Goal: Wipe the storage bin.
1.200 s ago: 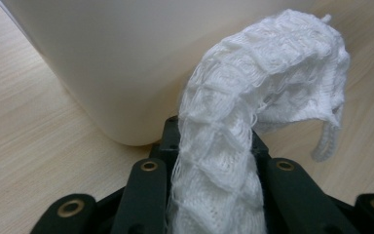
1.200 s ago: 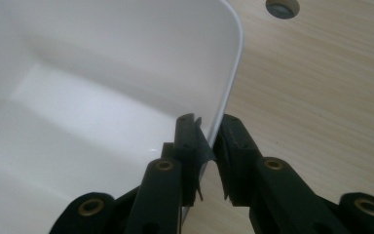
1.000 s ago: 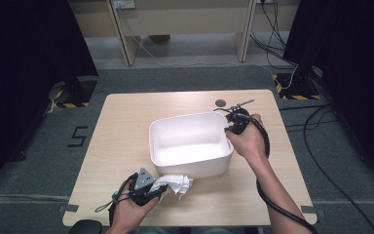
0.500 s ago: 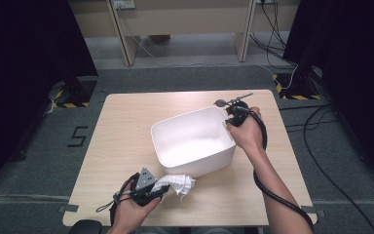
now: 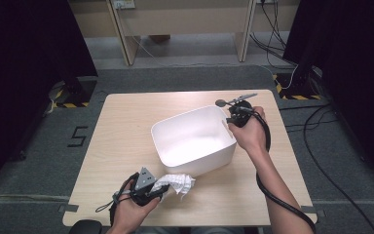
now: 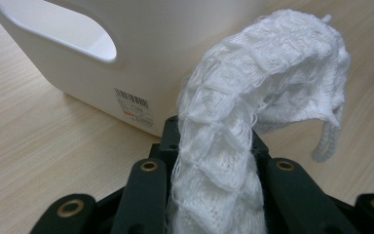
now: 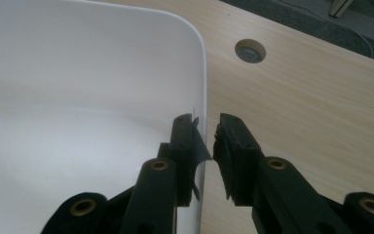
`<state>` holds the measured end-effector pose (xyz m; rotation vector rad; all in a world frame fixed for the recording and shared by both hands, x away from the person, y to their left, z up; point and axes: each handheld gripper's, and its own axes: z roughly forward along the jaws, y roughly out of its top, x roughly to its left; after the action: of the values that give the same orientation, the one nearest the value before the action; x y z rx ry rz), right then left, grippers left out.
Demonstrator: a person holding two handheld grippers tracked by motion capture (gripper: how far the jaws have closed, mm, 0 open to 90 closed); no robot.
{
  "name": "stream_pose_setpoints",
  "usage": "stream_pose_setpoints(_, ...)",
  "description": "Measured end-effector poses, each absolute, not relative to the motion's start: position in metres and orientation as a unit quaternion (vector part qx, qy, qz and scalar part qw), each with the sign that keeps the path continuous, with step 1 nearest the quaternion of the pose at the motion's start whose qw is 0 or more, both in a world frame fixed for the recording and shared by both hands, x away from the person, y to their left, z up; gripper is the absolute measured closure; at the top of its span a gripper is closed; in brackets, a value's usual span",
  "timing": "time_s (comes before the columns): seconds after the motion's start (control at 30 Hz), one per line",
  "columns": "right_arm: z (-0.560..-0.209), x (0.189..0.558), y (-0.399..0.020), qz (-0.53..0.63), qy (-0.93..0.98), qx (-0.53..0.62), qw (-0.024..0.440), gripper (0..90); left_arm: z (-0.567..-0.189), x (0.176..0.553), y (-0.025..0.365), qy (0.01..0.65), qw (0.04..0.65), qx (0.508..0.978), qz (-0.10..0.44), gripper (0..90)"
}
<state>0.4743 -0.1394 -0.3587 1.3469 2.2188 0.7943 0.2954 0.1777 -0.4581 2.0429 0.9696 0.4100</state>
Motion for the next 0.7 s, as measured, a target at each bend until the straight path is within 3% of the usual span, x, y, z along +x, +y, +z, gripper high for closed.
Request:
stream_pose_setpoints(0.37, -0.359, 0.442, -0.154, 0.273, 0.804, 0.496, 0.180, 75.6, -0.457, 0.296, 0.175, 0.382, 0.408, 0.813, 0.165, 70.9)
stream_pose_setpoints(0.7, -0.364, 0.442, -0.150, 0.252, 0.813, 0.494, 0.177, 82.9, -0.458, 0.296, 0.176, 0.384, 0.409, 0.811, 0.164, 70.9)
